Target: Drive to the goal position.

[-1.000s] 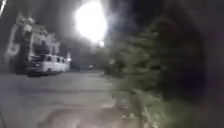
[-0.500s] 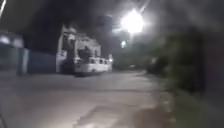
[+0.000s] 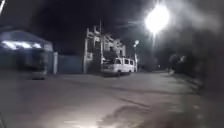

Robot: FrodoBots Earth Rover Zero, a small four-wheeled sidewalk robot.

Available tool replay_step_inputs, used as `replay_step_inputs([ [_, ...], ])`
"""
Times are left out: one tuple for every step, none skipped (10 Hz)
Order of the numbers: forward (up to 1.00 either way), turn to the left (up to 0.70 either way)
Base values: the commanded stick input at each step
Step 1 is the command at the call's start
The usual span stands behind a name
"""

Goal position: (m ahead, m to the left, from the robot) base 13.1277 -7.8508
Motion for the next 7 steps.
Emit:
replay_step_inputs([
  [0.04, 0.00],
  [0.04, 0.00],
  [0.04, 0.00],
  [0.04, 0.00],
  [0.05, 0.00],
  [0.05, 0.00],
  [0.04, 0.00],
])
